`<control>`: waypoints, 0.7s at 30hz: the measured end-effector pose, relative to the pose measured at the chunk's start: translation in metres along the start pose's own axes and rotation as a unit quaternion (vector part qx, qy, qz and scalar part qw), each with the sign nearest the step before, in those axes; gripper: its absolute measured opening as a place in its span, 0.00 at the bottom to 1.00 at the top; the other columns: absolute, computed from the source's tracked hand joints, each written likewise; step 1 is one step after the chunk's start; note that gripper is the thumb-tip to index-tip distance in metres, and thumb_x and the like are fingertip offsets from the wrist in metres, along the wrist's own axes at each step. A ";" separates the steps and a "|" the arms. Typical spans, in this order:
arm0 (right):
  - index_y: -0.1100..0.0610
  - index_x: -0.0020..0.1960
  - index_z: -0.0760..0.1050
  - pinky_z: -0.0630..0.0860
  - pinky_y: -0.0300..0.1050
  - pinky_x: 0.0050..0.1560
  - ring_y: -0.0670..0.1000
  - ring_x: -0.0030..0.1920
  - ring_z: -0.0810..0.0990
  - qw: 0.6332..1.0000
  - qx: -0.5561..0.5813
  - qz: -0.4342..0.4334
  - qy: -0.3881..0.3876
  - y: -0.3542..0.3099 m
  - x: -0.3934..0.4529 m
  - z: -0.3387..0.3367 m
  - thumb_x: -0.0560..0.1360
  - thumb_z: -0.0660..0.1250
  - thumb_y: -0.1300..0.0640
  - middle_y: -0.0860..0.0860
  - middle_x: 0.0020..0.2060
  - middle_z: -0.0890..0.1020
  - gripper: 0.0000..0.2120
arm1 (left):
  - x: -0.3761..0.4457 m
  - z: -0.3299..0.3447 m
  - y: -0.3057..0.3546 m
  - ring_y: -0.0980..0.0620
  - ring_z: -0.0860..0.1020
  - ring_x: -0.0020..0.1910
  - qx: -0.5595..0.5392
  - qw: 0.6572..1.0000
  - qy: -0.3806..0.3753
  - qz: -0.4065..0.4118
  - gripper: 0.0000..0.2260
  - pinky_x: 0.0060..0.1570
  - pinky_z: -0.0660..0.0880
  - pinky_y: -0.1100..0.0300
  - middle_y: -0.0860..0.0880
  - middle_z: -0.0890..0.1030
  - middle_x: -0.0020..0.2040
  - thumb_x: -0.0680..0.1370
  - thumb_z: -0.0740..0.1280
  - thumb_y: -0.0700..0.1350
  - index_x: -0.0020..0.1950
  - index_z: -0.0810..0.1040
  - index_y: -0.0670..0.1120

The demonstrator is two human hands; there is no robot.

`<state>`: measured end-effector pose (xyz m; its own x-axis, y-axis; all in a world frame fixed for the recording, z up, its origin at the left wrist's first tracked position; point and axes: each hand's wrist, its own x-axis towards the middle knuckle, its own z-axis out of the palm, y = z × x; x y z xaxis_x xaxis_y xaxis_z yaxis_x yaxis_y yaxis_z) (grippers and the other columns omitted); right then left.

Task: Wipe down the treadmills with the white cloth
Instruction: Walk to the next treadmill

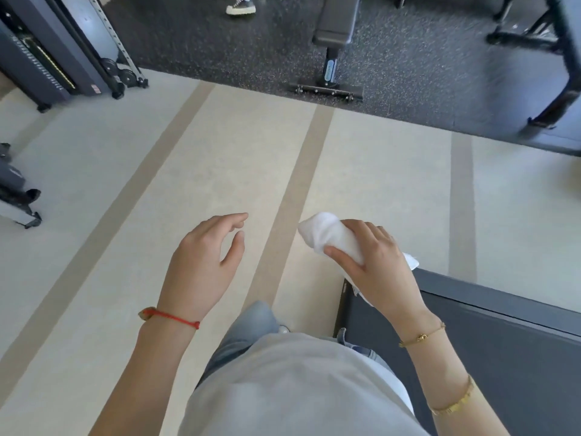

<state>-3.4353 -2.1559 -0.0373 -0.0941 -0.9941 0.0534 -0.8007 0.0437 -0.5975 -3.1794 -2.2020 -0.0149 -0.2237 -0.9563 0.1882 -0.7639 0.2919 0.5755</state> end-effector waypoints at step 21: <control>0.51 0.61 0.73 0.70 0.45 0.53 0.51 0.53 0.74 0.946 -0.010 0.262 0.188 0.126 0.257 -0.067 0.76 0.63 0.40 0.46 0.53 0.79 0.19 | 0.414 0.159 0.067 0.54 0.80 0.54 -0.047 0.945 -0.199 0.256 0.11 0.58 0.76 0.55 0.54 0.82 0.54 0.80 0.65 0.41 0.61 0.80 0.47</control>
<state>-3.5996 -2.3994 -0.0452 -0.6830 -0.7295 0.0377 -0.5966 0.5273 -0.6051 -3.4198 -2.5805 -0.0252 -0.7736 -0.6140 0.1570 -0.4411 0.6995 0.5622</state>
